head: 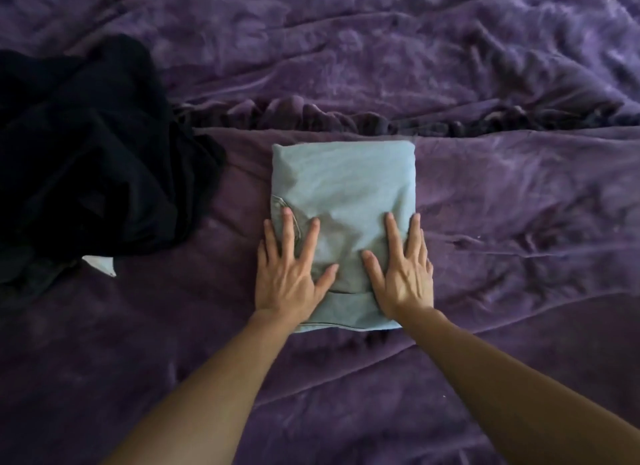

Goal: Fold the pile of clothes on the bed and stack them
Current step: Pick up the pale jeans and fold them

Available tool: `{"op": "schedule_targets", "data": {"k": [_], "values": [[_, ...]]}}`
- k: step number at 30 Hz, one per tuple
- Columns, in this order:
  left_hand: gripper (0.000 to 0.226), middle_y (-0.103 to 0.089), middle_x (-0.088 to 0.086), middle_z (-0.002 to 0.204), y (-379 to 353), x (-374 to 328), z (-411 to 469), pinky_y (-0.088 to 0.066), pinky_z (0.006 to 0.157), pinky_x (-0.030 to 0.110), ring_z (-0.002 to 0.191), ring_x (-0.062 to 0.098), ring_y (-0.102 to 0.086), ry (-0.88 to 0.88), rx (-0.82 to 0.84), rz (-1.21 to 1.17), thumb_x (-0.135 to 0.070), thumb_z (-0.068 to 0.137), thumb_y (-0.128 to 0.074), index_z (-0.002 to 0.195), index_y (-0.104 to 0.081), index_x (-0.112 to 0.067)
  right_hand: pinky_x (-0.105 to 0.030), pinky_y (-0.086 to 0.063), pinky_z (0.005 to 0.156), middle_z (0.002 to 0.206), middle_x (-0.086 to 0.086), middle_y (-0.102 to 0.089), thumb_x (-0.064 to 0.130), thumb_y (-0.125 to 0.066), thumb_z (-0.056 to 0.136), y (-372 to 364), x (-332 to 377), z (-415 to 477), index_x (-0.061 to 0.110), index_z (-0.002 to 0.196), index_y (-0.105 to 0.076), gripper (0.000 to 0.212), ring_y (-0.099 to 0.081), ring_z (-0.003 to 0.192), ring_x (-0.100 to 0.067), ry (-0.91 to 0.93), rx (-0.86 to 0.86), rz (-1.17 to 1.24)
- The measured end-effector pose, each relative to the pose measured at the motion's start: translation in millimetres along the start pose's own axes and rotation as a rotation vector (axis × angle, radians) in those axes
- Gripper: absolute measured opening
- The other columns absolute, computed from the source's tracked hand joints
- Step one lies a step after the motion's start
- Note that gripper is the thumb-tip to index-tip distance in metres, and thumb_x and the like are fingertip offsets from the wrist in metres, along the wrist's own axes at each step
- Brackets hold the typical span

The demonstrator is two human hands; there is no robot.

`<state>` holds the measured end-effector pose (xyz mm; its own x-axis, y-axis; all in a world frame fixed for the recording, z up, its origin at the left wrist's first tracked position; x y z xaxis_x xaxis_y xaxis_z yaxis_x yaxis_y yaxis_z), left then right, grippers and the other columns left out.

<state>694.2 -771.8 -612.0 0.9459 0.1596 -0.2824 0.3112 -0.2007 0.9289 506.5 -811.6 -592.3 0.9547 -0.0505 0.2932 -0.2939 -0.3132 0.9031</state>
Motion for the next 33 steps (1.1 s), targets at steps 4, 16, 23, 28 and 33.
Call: {"op": "schedule_targets", "data": {"k": [4, 16, 23, 28, 33], "values": [[0.080, -0.007, 0.021, 0.158, 0, -2, 8, -0.032, 0.104, 0.053, 0.139, 0.047, -0.021, -0.010, -0.092, -0.070, -0.065, 0.086, -0.039, 0.152, -0.018, -0.025, -0.054, -0.039, 0.102, 0.162, -0.003, 0.006, 0.079, -0.027, 0.081, 0, -5, 13, 0.052, 0.147, 0.001, 0.076, -0.019, 0.144, -0.034, 0.011, 0.003, 0.078], [0.079, -0.055, 0.010, 0.136, 67, -30, -3, -0.043, 0.098, 0.039, 0.118, 0.038, -0.054, 0.361, -0.144, -0.684, -0.046, 0.083, -0.066, 0.148, -0.029, -0.022, -0.036, -0.048, 0.074, 0.138, 0.003, -0.037, 0.079, -0.048, 0.072, 41, -16, -37, 0.061, 0.140, -0.006, 0.081, -0.061, 0.096, -0.025, -0.094, 0.007, 0.300], [0.071, -0.063, 0.021, 0.120, 81, -121, -125, -0.047, 0.089, 0.041, 0.108, 0.041, -0.059, 0.333, -0.041, -0.597, -0.042, 0.085, -0.064, 0.146, -0.033, -0.022, -0.039, -0.047, 0.087, 0.139, 0.002, -0.038, 0.074, -0.050, 0.077, 86, -98, -172, 0.058, 0.142, -0.008, 0.079, -0.059, 0.107, -0.028, -0.182, 0.121, 0.328], [0.068, -0.064, 0.018, 0.120, 79, -217, -205, -0.048, 0.087, 0.039, 0.107, 0.039, -0.060, 0.321, 0.006, -0.640, -0.039, 0.085, -0.065, 0.144, -0.038, -0.021, -0.039, -0.048, 0.091, 0.140, 0.002, -0.036, 0.076, -0.047, 0.078, 131, -184, -261, 0.057, 0.143, -0.008, 0.078, -0.058, 0.112, -0.027, -0.213, 0.122, 0.336], [0.064, -0.064, 0.012, 0.124, 79, -317, -250, -0.048, 0.087, 0.035, 0.110, 0.033, -0.061, 0.255, 0.026, -0.740, -0.037, 0.086, -0.065, 0.143, -0.039, -0.021, -0.039, -0.047, 0.094, 0.137, 0.005, -0.038, 0.079, -0.045, 0.075, 190, -266, -317, 0.060, 0.141, -0.007, 0.078, -0.057, 0.114, -0.027, -0.255, 0.031, 0.345]]}}
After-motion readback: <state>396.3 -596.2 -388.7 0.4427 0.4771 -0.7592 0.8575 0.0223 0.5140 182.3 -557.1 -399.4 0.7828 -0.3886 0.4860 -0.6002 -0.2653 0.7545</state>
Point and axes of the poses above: each hand's wrist, its own z-axis towards the middle knuckle, its own y-axis out of the back of the hand, x = y × z, the point moved 2 cm from there along z, towards the middle knuckle
